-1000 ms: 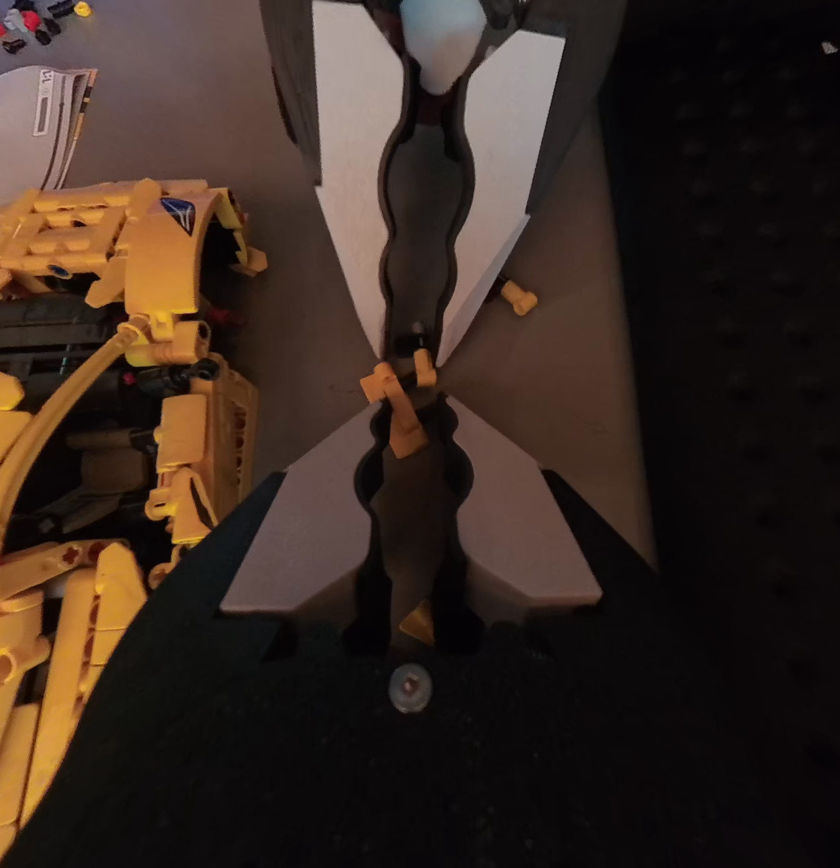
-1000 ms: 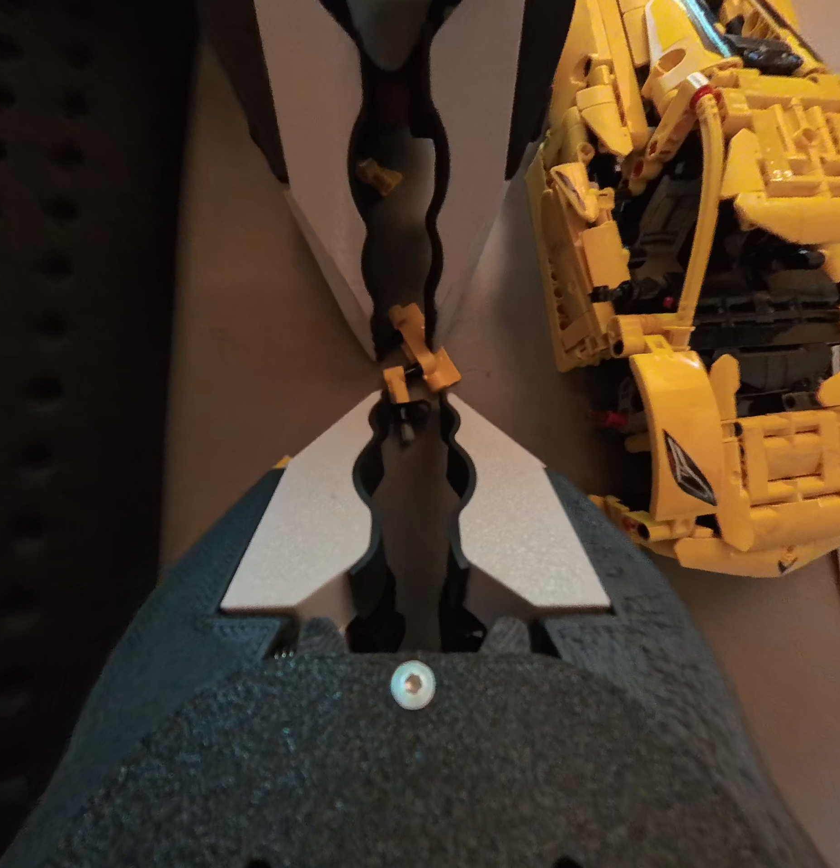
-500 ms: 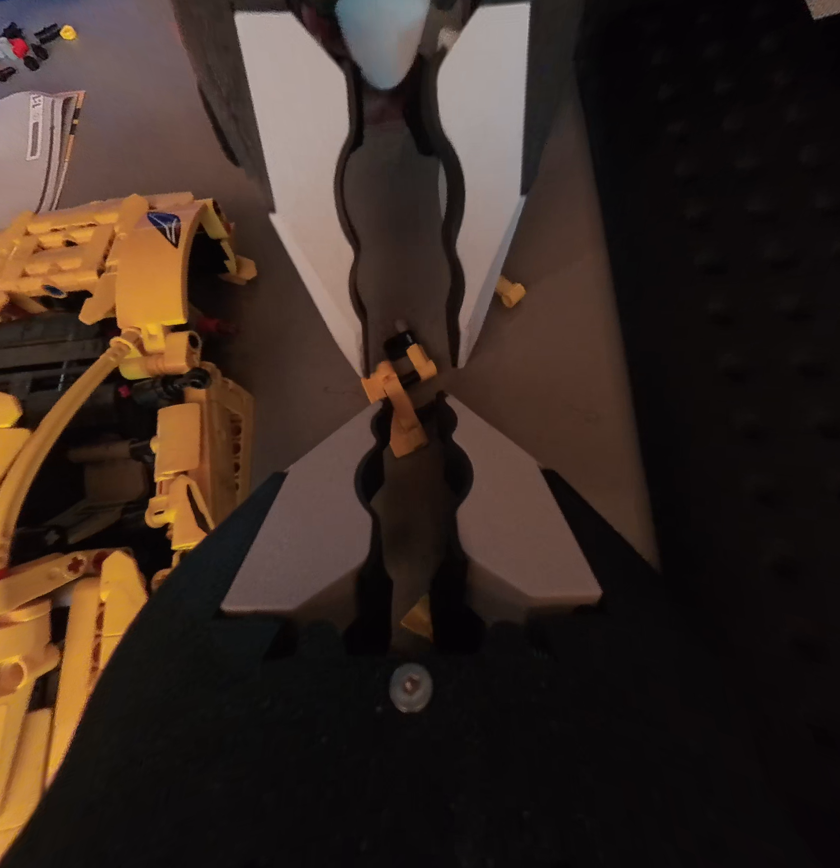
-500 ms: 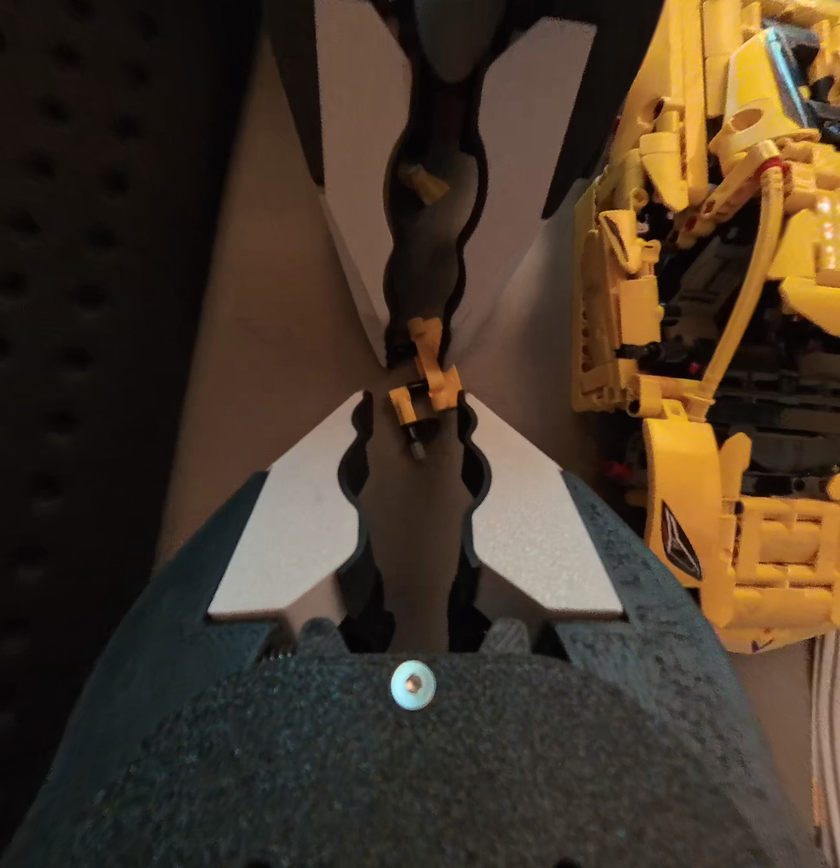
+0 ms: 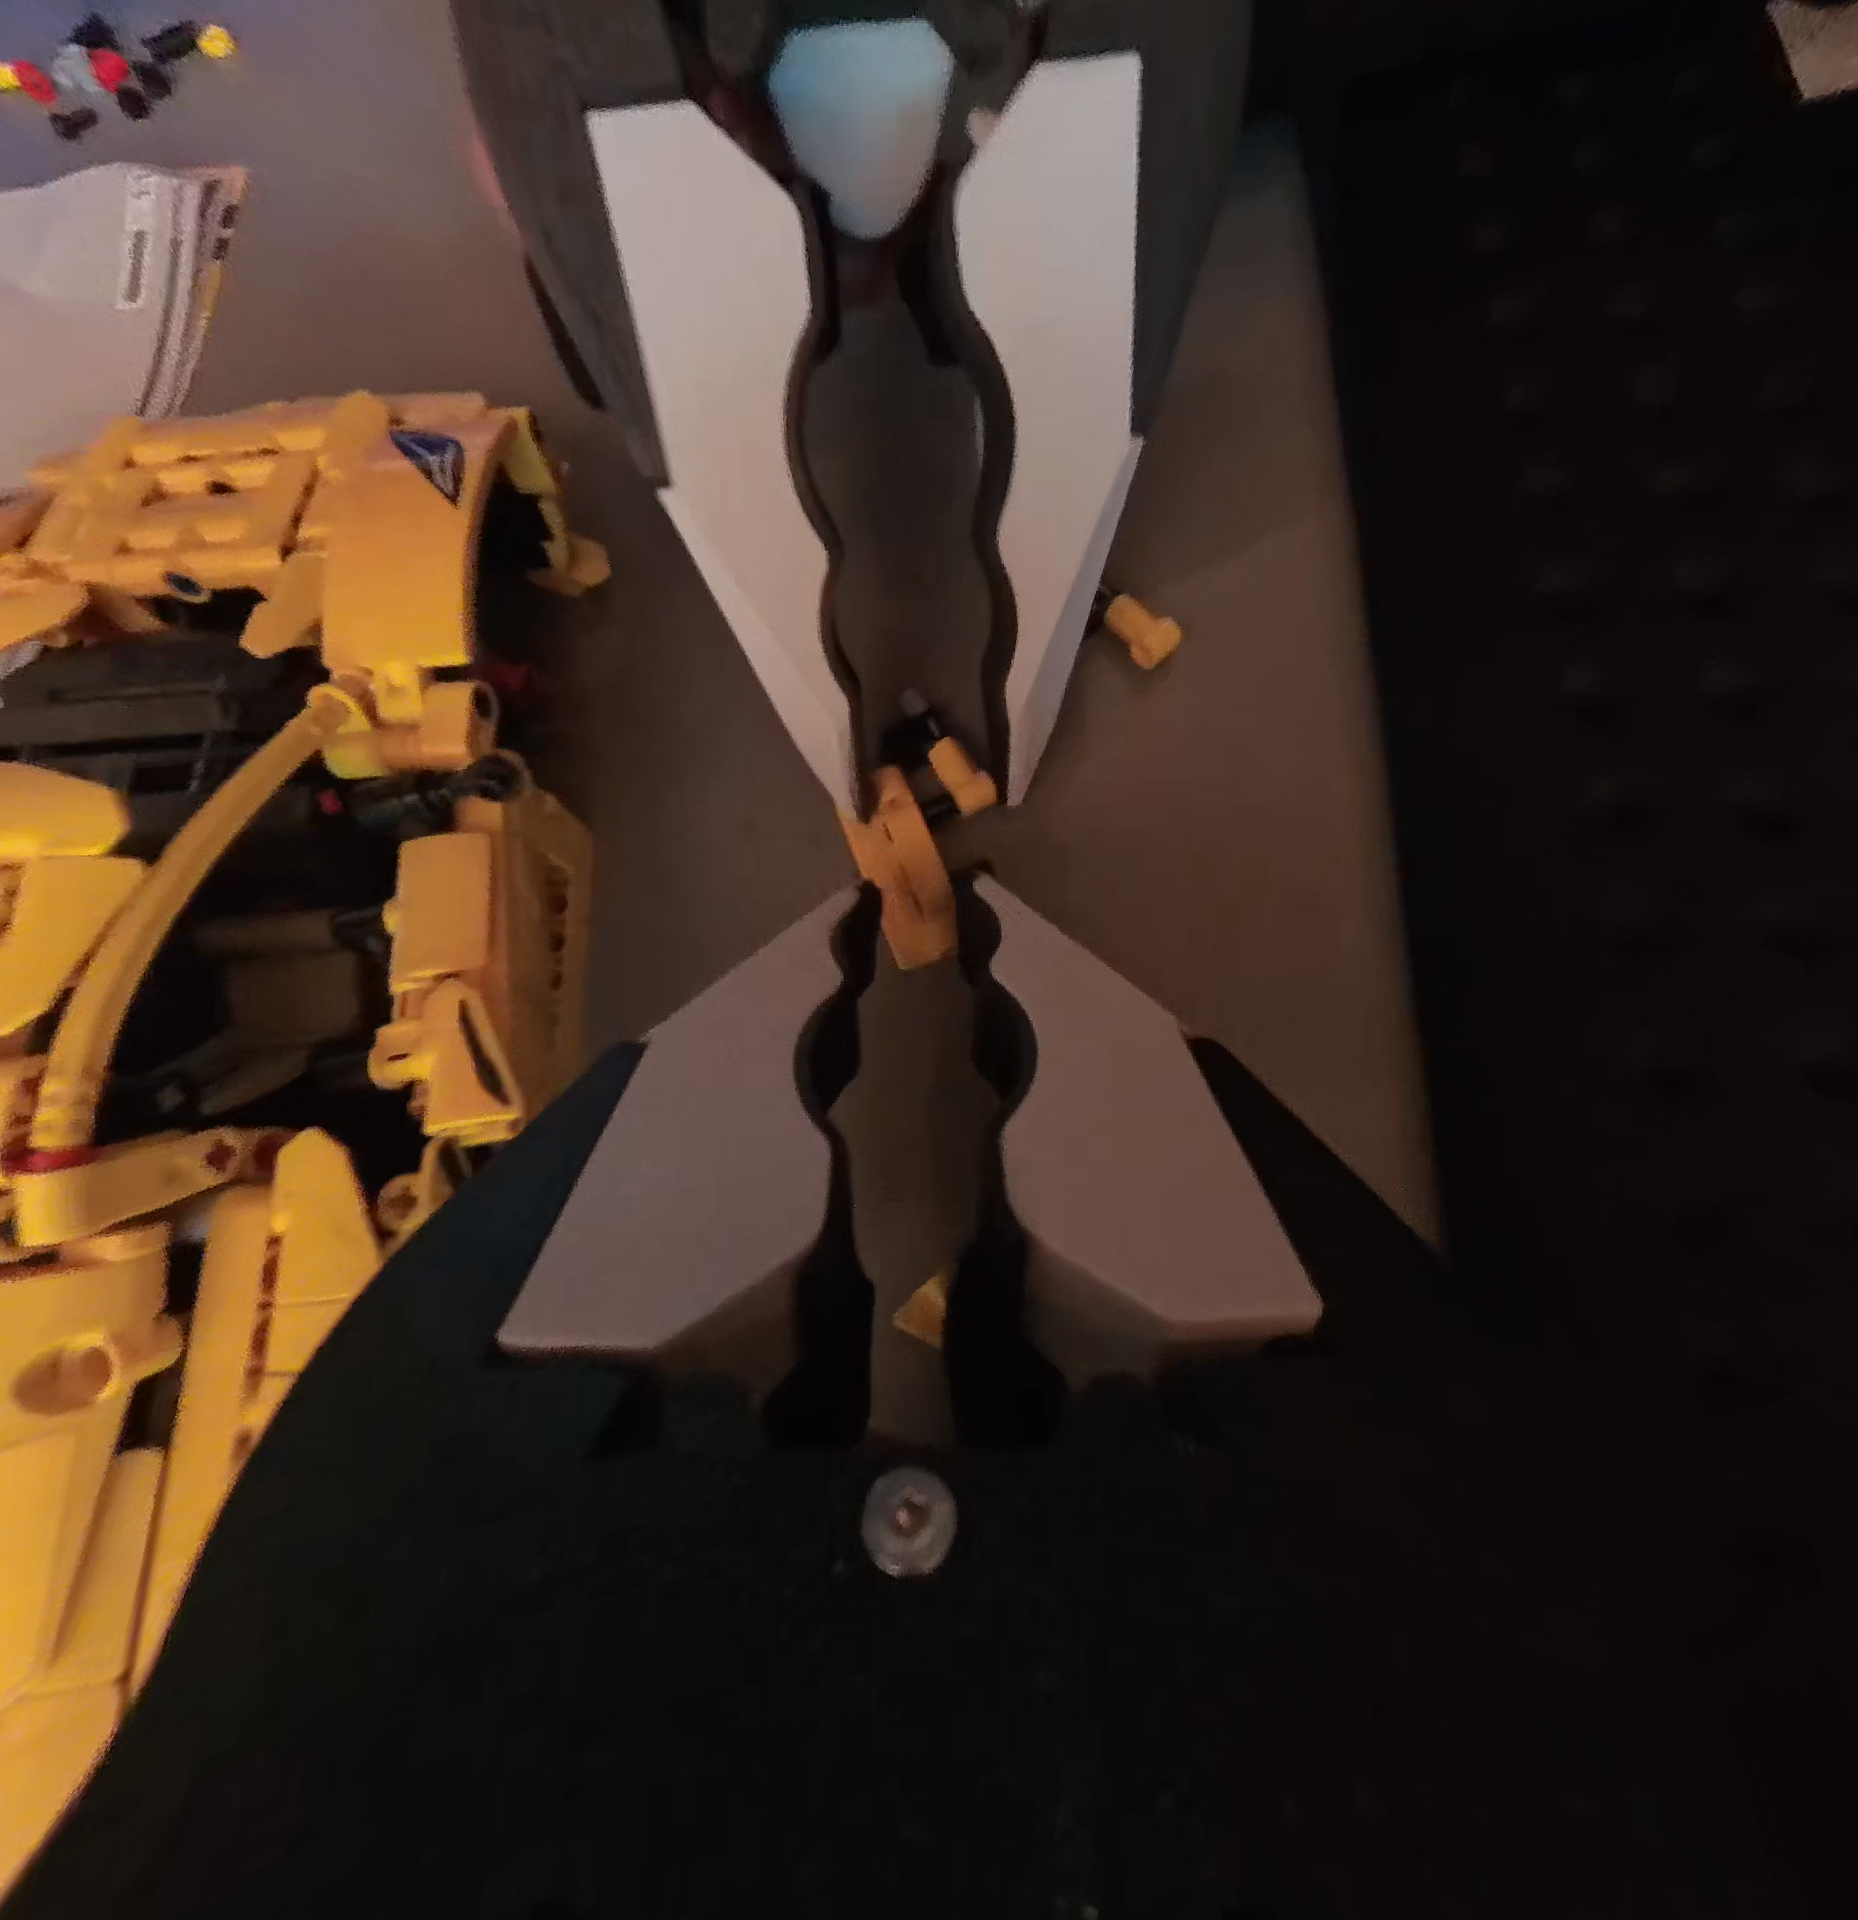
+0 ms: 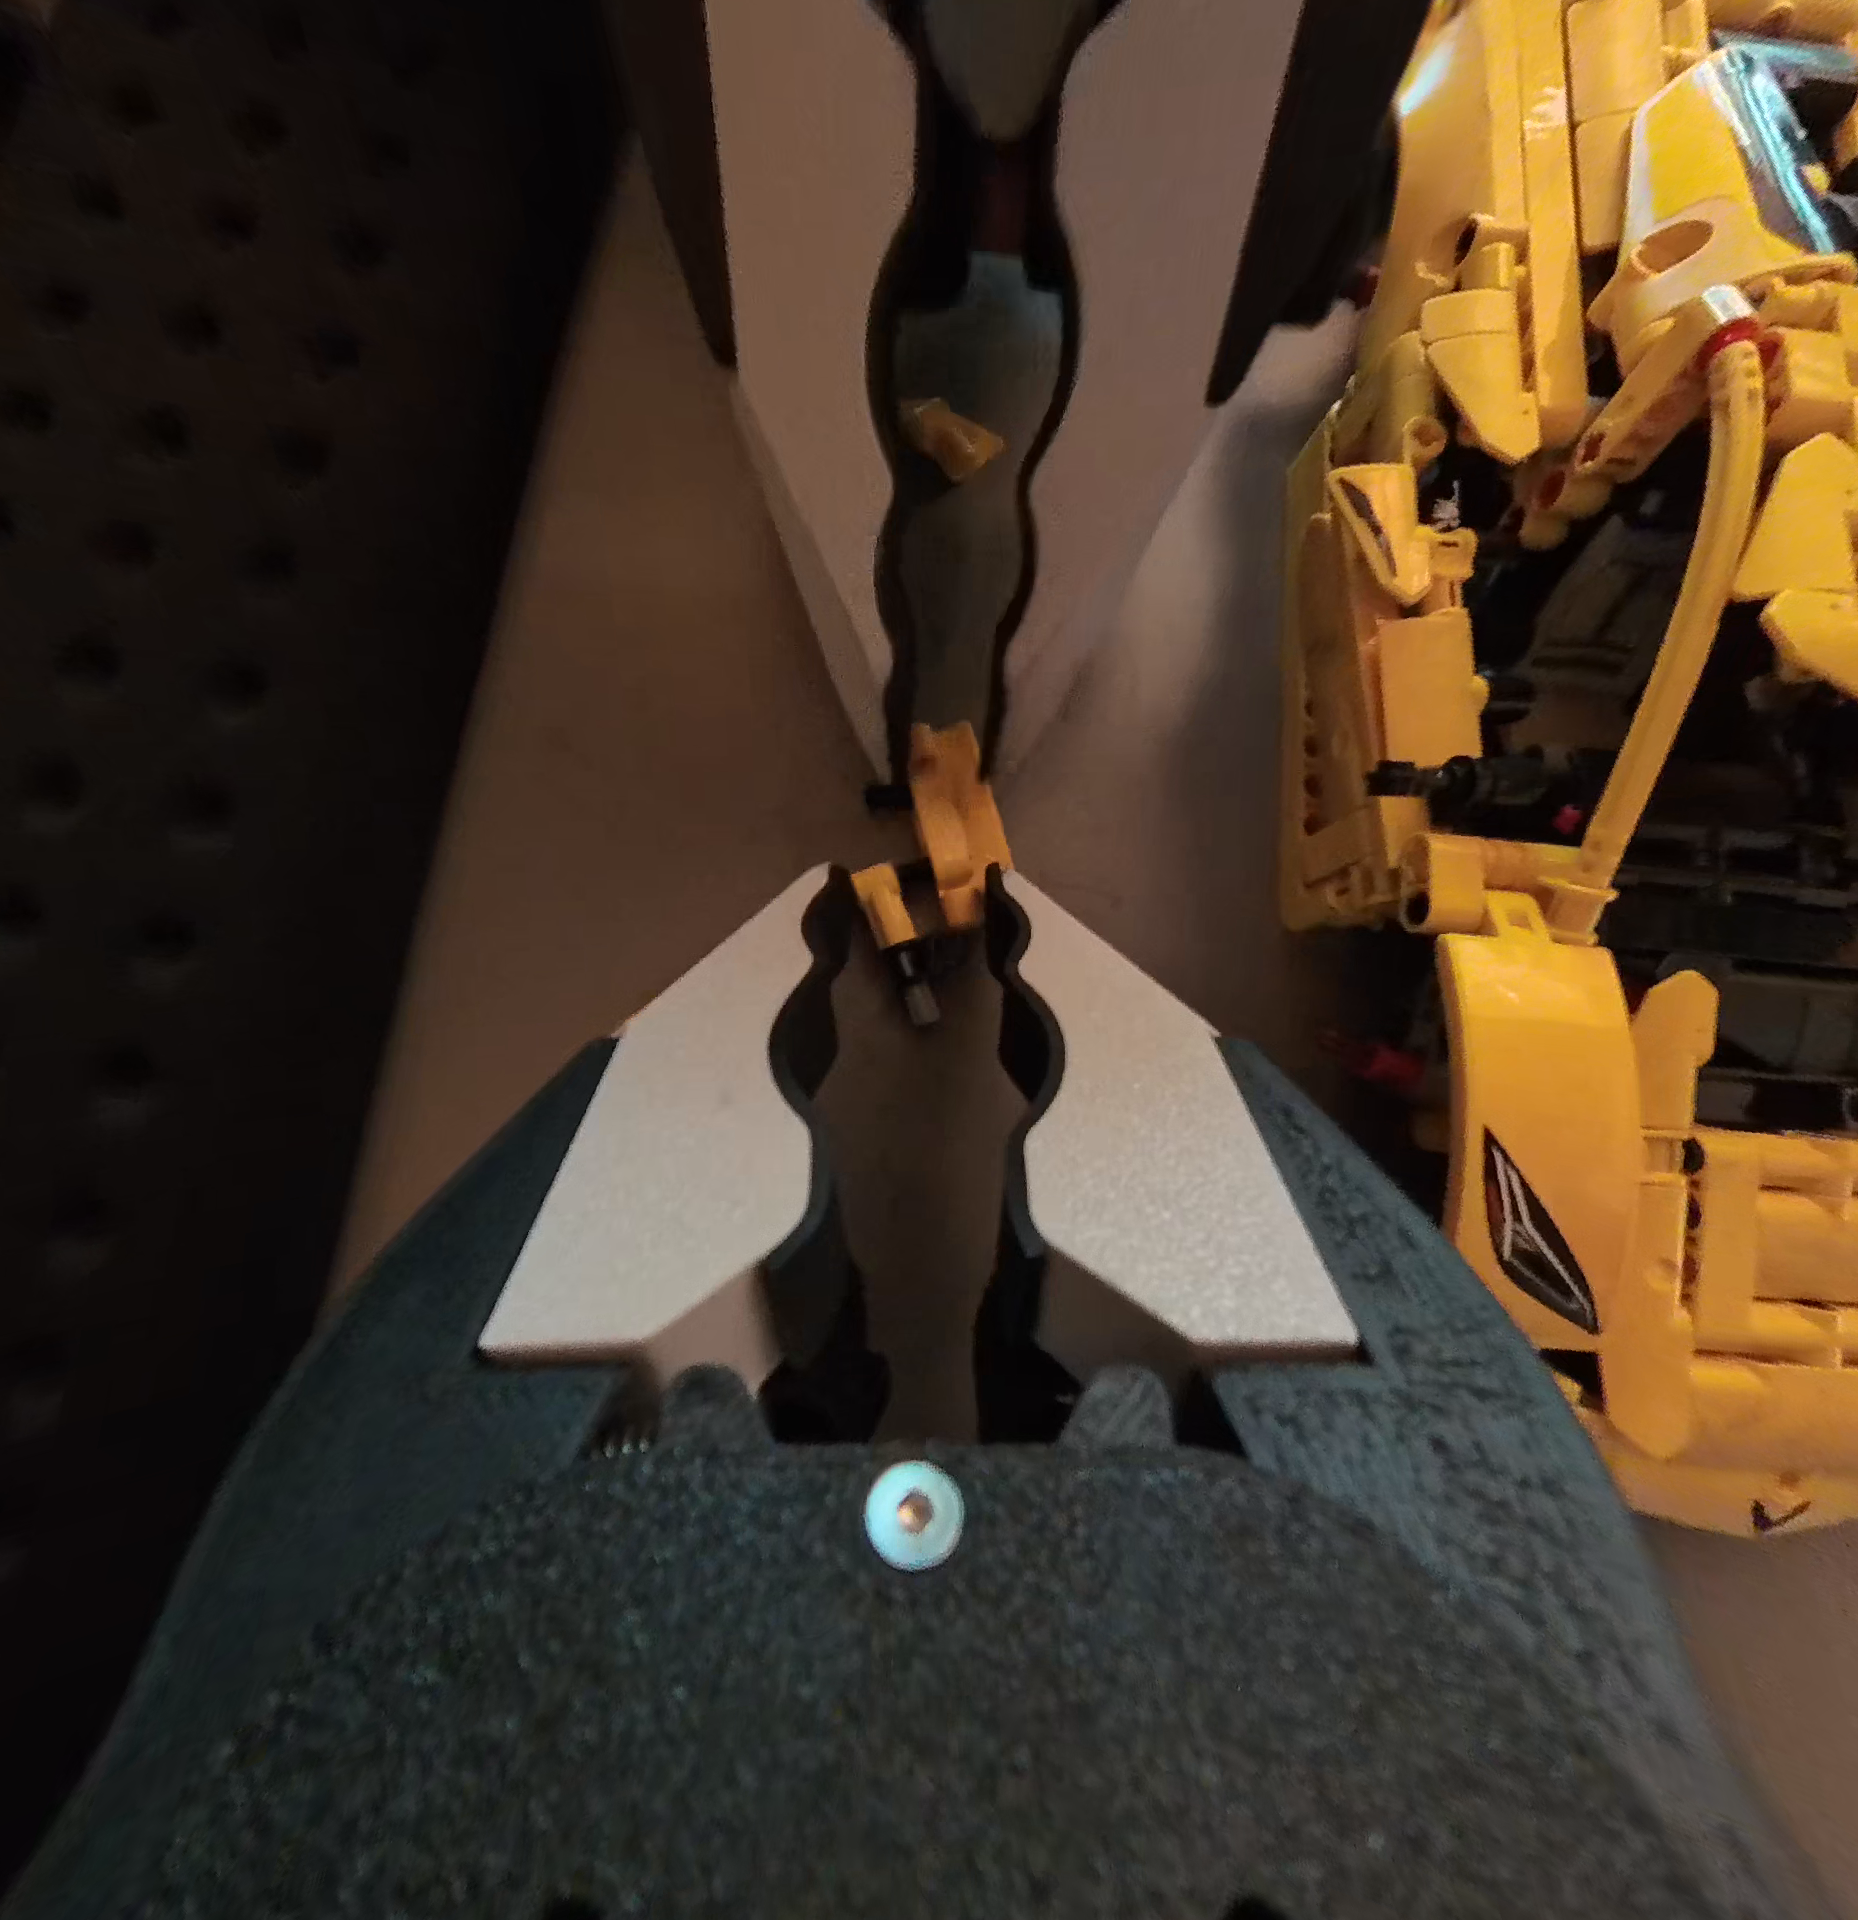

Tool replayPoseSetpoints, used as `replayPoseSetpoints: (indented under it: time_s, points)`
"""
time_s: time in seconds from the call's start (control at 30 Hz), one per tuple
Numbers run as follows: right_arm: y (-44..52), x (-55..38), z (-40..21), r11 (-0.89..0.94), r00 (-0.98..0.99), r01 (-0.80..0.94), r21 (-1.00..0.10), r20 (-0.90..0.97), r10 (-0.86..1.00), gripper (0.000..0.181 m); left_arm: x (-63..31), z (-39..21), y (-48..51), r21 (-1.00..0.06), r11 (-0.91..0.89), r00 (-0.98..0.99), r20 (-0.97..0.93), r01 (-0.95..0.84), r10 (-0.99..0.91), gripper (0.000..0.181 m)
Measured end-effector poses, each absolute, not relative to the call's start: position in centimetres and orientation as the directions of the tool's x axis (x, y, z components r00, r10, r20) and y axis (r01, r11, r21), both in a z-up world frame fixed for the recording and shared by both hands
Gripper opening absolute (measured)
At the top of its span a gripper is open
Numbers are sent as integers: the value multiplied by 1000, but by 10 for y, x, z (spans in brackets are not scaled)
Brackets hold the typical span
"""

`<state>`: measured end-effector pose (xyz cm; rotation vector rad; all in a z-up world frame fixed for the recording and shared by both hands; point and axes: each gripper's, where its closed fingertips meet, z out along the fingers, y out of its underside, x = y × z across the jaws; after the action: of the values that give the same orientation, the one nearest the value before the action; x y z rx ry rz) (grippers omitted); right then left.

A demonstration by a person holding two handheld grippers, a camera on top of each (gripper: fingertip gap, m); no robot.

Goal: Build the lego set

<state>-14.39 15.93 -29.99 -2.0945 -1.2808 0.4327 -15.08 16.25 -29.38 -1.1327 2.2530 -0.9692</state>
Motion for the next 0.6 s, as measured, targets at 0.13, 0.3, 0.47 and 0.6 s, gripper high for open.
replayPoseSetpoints:
  time_s: [0.13, 0.3, 0.47, 0.6]
  points:
    - [159, -141, -300, -334, 481, 668, -665, 44, 876, 30, -149, -294, 161, -742, 456, -579, -113, -491, -808, 6]
    - [159, -141, -300, -318, 465, 679, -661, 53, 884, 29, -149, -294, 161, -743, 465, -582, -126, -481, -803, 6]
    - [157, -142, -300, -320, 455, 686, -653, 42, 889, 29, -151, -294, 162, -743, 460, -585, -115, -486, -803, 5]
    - [158, -143, -300, -317, 450, 696, -644, 48, 892, 28, -151, -294, 162, -742, 460, -584, -114, -487, -803, 4]
